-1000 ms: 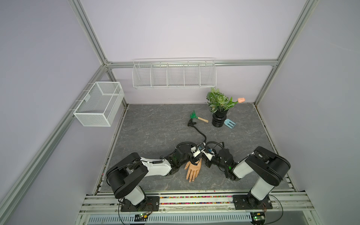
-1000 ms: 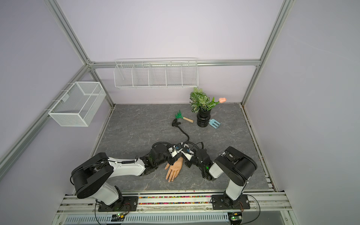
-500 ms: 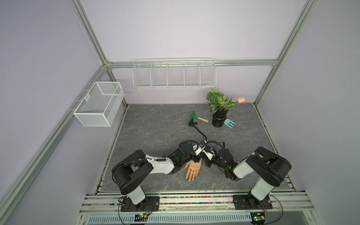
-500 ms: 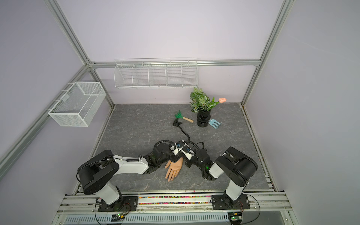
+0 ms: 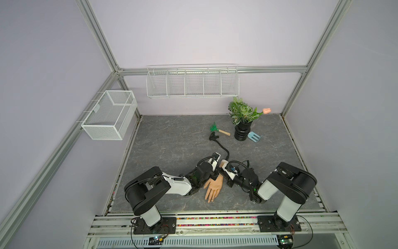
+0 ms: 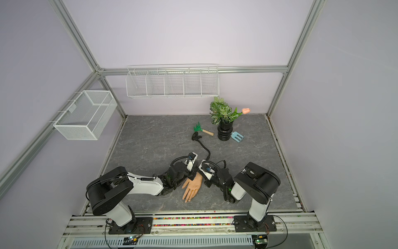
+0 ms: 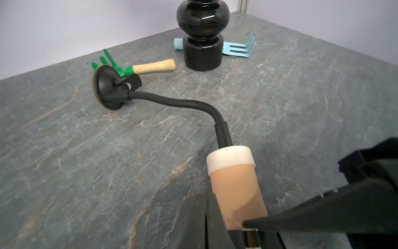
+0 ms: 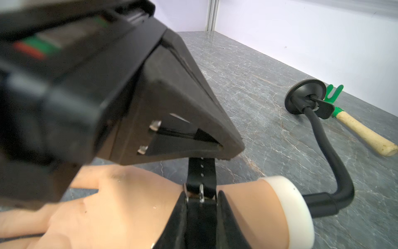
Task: Take off the watch
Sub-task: Untie the watch from the hand.
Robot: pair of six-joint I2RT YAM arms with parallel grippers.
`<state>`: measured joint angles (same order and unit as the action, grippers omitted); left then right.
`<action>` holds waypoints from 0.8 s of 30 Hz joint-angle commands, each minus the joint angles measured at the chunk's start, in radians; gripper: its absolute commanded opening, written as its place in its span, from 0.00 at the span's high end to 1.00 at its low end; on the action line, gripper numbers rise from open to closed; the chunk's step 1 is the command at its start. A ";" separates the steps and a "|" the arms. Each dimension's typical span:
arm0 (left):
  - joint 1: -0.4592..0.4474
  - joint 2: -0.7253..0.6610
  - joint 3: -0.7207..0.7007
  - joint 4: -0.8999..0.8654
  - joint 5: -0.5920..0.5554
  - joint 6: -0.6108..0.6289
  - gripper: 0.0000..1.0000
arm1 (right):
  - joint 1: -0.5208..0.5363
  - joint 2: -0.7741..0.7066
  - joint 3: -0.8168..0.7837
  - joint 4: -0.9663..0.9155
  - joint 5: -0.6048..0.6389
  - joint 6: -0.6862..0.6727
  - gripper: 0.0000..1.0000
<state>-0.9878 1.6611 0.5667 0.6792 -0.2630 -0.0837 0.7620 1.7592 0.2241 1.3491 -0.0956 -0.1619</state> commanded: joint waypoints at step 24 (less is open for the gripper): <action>0.079 0.044 -0.118 0.127 0.013 -0.146 0.92 | 0.002 -0.198 -0.067 -0.079 0.218 0.174 0.69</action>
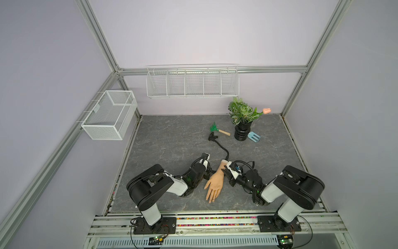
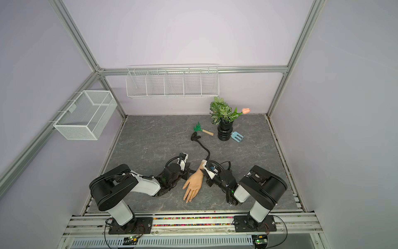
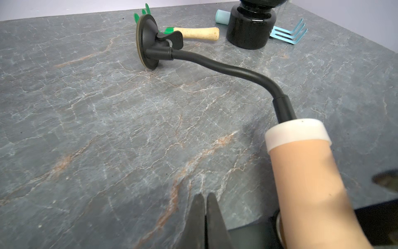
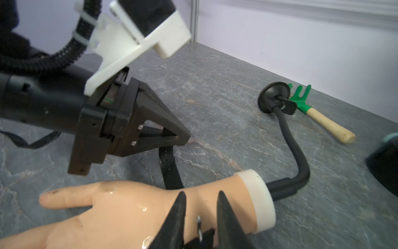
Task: Take off the watch
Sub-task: Untie the watch from the hand, then take off the watch from the hand.
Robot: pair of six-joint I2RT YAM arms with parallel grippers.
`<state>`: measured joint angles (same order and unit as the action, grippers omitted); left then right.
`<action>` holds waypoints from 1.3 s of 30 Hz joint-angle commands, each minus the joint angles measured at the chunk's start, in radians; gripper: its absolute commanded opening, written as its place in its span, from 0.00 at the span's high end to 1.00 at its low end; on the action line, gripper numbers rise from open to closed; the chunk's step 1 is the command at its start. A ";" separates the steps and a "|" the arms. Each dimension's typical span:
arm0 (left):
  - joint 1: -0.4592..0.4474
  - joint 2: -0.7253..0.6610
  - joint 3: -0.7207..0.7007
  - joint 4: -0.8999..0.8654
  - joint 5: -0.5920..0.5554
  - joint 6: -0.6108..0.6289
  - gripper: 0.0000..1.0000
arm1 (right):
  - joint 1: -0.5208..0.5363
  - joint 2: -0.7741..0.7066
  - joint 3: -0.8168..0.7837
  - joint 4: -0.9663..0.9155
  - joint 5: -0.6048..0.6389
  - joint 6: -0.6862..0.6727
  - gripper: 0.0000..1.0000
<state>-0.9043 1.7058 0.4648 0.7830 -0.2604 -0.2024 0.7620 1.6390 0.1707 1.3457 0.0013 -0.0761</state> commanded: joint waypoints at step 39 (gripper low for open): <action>0.356 -0.202 -0.050 -0.256 0.597 -0.786 0.08 | -0.428 -0.555 0.402 -1.411 -0.304 0.698 0.11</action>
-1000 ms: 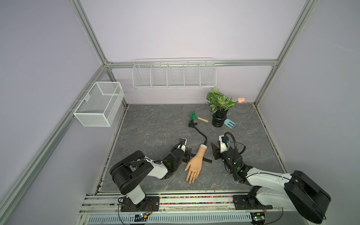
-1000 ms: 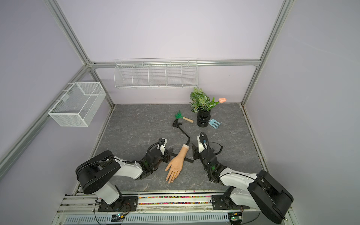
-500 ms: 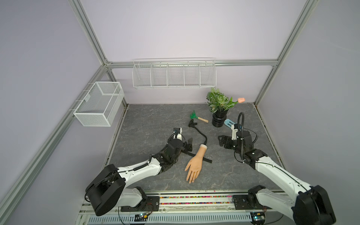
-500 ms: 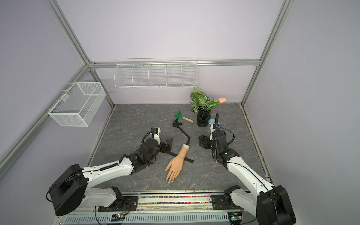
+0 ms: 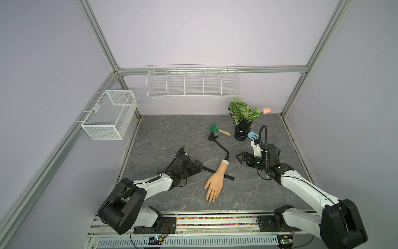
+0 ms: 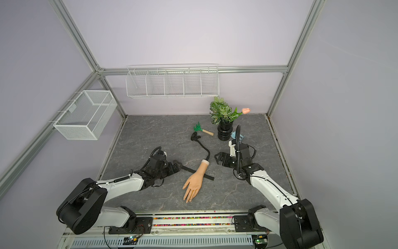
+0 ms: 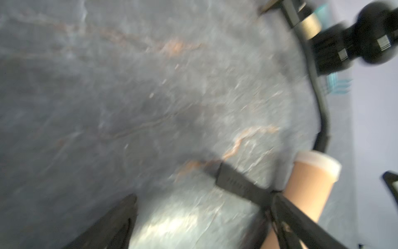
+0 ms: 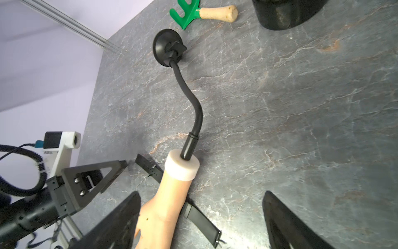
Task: Take off the watch
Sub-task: Take off the watch from the hand.
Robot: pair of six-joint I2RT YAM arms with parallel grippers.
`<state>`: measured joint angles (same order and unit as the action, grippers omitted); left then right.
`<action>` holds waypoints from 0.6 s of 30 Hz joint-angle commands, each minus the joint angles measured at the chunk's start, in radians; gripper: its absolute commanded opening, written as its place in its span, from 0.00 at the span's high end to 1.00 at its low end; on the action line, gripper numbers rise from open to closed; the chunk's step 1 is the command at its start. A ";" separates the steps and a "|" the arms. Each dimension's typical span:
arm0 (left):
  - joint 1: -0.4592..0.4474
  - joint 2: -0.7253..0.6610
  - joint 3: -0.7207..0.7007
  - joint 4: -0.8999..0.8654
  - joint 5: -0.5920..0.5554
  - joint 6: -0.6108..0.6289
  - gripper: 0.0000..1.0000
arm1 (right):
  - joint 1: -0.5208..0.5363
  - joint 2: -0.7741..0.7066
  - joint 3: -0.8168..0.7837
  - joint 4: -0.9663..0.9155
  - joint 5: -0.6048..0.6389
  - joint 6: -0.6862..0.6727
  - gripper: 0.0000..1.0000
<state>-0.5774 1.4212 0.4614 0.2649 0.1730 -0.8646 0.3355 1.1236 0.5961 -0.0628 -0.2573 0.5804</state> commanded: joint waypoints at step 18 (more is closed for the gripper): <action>0.073 0.539 -0.161 0.958 0.333 -0.284 0.51 | 0.000 -0.164 -0.022 -0.036 0.005 0.061 0.10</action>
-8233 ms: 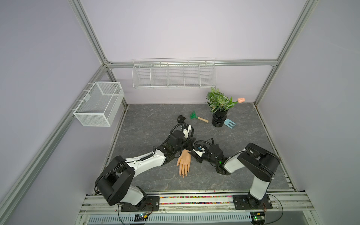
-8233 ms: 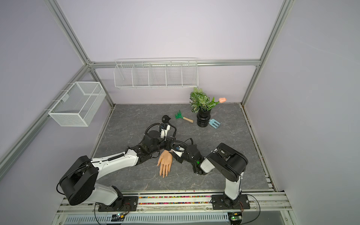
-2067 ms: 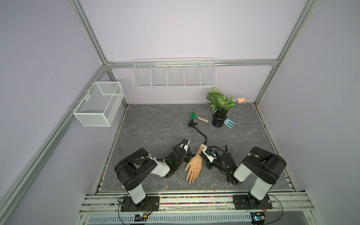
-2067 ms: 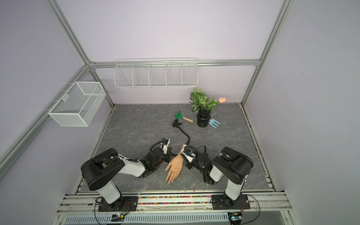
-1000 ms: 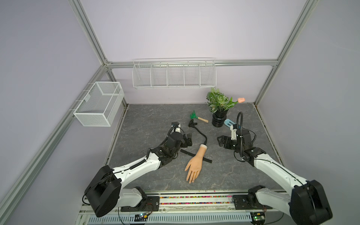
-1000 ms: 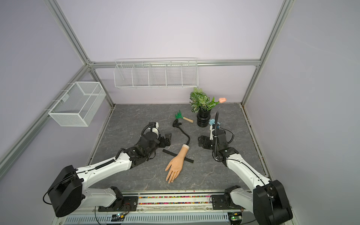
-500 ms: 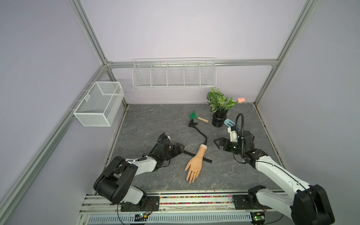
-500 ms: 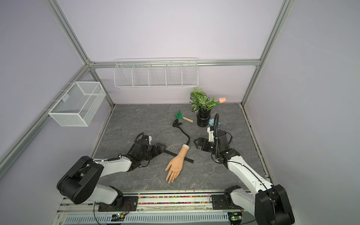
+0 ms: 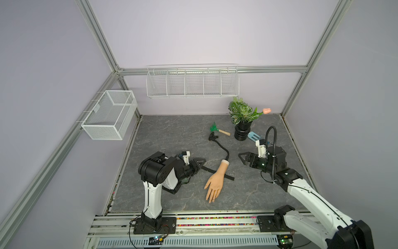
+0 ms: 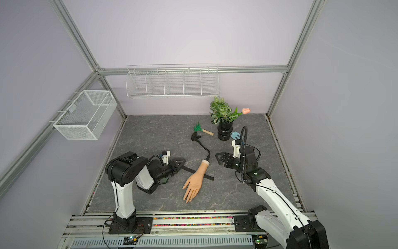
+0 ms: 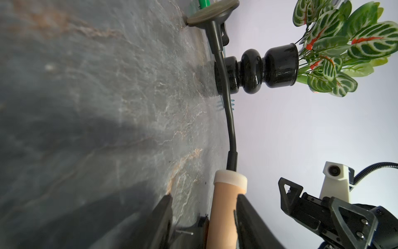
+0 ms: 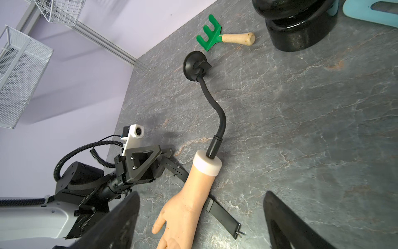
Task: Take off the watch
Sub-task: Take off the watch from the hand, then place the watch at the center of the board.
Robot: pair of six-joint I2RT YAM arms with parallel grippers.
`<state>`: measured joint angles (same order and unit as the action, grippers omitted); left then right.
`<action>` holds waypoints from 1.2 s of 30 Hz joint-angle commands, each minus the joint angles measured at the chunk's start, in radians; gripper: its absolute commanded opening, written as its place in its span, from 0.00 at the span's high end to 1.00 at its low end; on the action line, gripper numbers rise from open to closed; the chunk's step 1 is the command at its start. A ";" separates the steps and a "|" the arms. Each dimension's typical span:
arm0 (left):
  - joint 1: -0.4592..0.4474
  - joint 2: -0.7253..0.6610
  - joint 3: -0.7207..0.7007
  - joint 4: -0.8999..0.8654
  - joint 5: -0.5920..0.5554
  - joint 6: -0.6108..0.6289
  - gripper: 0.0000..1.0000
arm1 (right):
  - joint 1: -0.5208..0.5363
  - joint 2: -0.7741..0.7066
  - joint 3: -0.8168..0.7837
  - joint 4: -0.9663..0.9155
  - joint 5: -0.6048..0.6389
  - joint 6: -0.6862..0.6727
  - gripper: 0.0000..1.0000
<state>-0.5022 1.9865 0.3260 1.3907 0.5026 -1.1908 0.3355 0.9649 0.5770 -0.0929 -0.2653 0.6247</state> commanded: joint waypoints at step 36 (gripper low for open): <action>0.020 -0.454 1.051 -1.814 -1.277 1.097 1.00 | 0.000 -0.207 -0.032 -0.021 0.110 -0.016 0.08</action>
<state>-0.4850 1.4483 1.2938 -0.3264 -0.4763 -0.2691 0.3355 0.7738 0.5610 -0.1158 -0.1677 0.6231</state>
